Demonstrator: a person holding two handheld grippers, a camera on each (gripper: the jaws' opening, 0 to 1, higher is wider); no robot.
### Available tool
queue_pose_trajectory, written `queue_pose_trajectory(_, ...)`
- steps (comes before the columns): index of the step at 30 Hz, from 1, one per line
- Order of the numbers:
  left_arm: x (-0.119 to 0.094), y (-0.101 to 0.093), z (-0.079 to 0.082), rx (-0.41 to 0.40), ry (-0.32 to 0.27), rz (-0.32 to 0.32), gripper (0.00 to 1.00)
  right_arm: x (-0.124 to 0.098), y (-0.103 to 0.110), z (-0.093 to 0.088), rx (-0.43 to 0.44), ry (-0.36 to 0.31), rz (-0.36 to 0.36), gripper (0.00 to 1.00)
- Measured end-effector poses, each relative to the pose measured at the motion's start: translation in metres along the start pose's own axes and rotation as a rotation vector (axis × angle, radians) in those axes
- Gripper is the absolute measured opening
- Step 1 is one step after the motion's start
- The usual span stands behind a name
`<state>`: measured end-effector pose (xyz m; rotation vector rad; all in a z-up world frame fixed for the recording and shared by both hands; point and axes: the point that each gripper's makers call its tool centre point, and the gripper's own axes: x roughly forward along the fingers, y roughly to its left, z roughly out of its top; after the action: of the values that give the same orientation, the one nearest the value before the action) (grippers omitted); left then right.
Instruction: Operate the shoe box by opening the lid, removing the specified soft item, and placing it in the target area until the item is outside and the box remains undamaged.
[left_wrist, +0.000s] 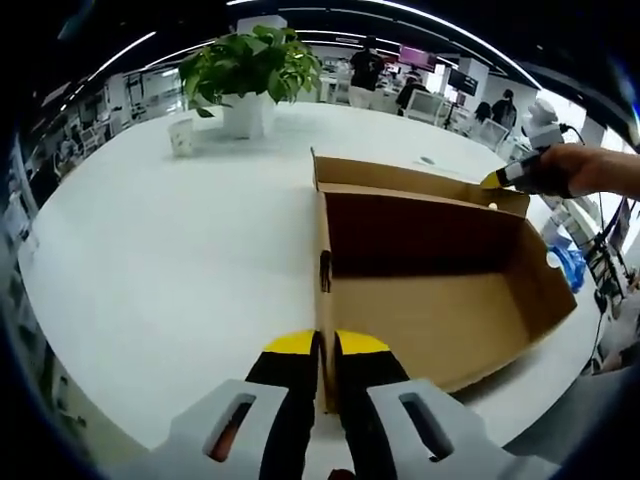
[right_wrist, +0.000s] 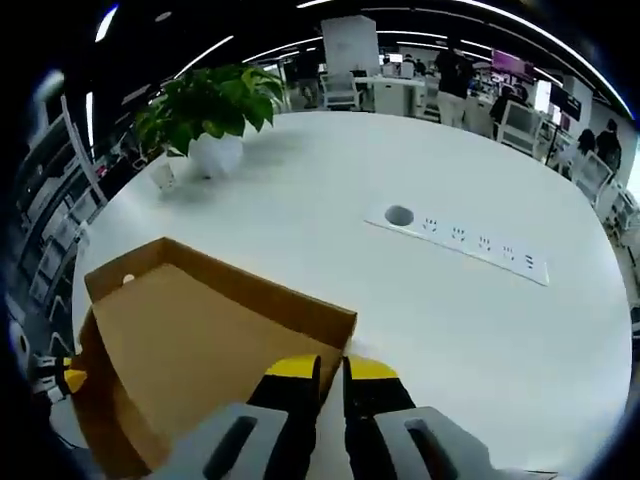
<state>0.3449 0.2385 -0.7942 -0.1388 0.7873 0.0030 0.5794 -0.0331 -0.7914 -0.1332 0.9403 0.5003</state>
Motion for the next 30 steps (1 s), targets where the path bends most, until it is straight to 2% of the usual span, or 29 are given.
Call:
queue_pose_trajectory(7, 0.003, 0.001, 0.000, 0.009, 0.002, 0.001, 0.04, 0.011, -0.006, 0.001, -0.038, 0.045, -0.035, 0.00)
queue_pose_trajectory(10, 0.003, 0.001, -0.001, 0.013, 0.003, 0.003, 0.04, 0.003, -0.003, 0.001, -0.047, 0.045, -0.054, 0.00)
queue_pose_trajectory(19, 0.004, 0.001, -0.001, 0.000, 0.003, 0.006, 0.04, -0.024, 0.001, 0.017, -0.090, -0.027, -0.058, 0.00)
queue_pose_trajectory(22, 0.003, 0.000, -0.001, -0.003, 0.002, 0.005, 0.04, -0.025, -0.005, 0.028, -0.089, -0.056, -0.059, 0.00)
queue_pose_trajectory(30, 0.001, -0.001, -0.001, 0.000, 0.002, 0.006, 0.03, -0.055, 0.001, 0.041, -0.104, -0.136, -0.062, 0.00)
